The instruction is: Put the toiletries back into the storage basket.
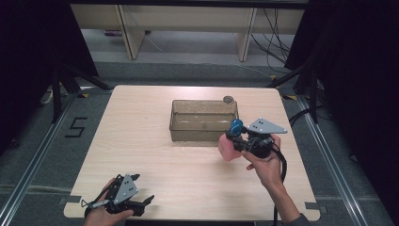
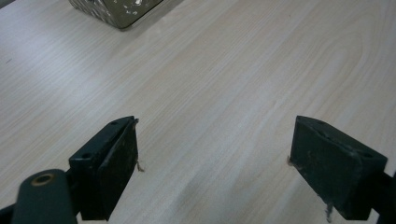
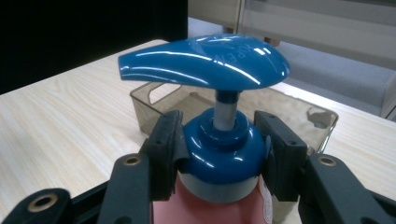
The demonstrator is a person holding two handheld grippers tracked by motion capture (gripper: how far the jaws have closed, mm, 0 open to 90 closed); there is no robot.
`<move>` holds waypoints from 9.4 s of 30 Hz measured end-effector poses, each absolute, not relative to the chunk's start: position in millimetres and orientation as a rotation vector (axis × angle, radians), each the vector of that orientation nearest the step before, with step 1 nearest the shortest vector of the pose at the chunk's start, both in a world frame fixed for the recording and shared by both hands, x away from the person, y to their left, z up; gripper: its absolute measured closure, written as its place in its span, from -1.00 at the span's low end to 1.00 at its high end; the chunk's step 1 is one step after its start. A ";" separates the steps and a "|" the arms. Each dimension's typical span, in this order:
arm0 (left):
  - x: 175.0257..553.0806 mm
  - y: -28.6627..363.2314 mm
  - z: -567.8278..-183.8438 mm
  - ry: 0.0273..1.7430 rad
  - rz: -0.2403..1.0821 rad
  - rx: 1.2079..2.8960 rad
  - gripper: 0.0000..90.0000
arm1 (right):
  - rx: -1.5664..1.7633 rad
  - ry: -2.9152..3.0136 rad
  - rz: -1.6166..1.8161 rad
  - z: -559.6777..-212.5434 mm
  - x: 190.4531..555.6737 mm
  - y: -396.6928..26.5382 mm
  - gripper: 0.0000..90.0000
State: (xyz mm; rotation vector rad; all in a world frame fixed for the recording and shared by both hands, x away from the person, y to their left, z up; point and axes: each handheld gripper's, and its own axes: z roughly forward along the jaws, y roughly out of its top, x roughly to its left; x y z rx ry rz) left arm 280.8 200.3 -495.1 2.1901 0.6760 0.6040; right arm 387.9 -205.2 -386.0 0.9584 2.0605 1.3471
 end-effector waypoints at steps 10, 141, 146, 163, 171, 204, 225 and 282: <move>280.4 200.3 -495.7 0.679 0.600 2.189 -0.67 | 0.974 2.044 1.358 -373.2 398.3 -205.0 0.20; 280.3 200.4 -495.0 0.684 0.614 2.155 -0.67 | 1.214 1.982 1.244 -424.4 509.0 -197.3 0.20; 280.8 201.7 -493.7 0.670 0.602 2.185 -0.67 | 1.255 1.990 1.260 -428.8 506.3 -197.3 0.20; 279.3 199.6 -494.5 0.673 0.600 2.174 -0.67 | 1.259 1.932 1.349 -426.1 496.4 -198.7 -0.32; 278.6 201.2 -491.9 0.671 0.609 2.168 -0.67 | 1.258 1.922 1.369 -425.7 495.4 -200.8 -0.37; 278.9 200.8 -492.0 0.671 0.603 2.166 -0.67 | 1.278 1.898 1.378 -418.4 485.2 -206.5 -0.38; 277.8 199.8 -492.3 0.686 0.602 2.133 -0.67 | 1.248 1.929 1.378 -416.6 470.3 -208.3 -0.51; 278.5 200.5 -493.1 0.696 0.597 2.124 -0.67 | 1.193 2.001 1.428 -419.8 436.6 -203.2 -0.58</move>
